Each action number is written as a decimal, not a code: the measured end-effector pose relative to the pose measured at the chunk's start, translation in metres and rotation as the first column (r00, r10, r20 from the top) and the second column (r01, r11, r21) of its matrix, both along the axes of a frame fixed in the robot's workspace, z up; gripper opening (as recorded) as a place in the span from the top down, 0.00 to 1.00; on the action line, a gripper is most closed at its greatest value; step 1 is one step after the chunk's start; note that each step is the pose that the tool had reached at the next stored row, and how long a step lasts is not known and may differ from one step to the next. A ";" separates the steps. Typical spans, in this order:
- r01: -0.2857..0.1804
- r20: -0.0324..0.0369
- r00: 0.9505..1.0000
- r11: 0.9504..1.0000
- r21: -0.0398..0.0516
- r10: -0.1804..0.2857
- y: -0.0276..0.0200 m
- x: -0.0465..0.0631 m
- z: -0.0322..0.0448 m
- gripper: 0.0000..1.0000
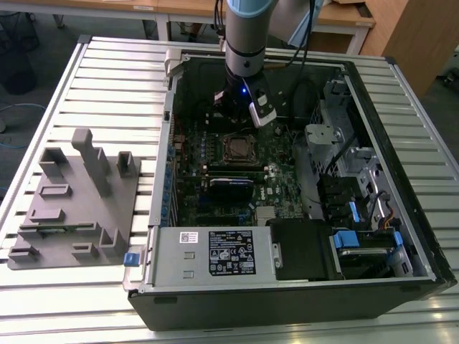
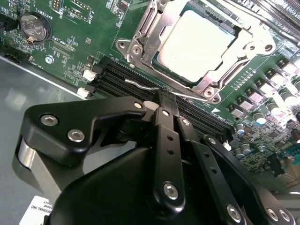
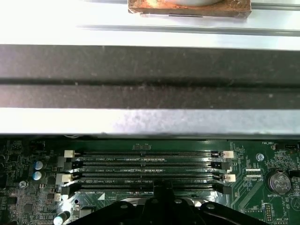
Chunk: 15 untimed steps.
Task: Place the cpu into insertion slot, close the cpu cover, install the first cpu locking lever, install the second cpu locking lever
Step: 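Install the first cpu locking lever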
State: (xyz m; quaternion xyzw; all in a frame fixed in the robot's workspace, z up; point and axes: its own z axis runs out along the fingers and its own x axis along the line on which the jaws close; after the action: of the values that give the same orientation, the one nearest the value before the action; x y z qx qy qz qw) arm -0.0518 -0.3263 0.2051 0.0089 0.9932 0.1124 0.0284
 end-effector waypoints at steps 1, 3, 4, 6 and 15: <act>0.000 0.000 1.000 1.000 0.002 0.000 0.0000 0.000 0.0000 0.90; 0.000 0.000 1.000 1.000 0.008 0.000 0.0000 0.000 0.0004 0.90; 0.000 0.000 1.000 1.000 0.011 0.000 0.0001 0.001 0.0005 0.90; 0.000 0.000 1.000 1.000 0.013 0.000 0.0001 0.001 0.0010 0.90; 0.000 0.000 1.000 1.000 0.015 0.000 0.0000 0.001 0.0075 0.90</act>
State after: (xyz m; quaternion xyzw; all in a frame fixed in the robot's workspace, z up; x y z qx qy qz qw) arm -0.0505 -0.3263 0.2126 0.0091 0.9923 0.1198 0.0285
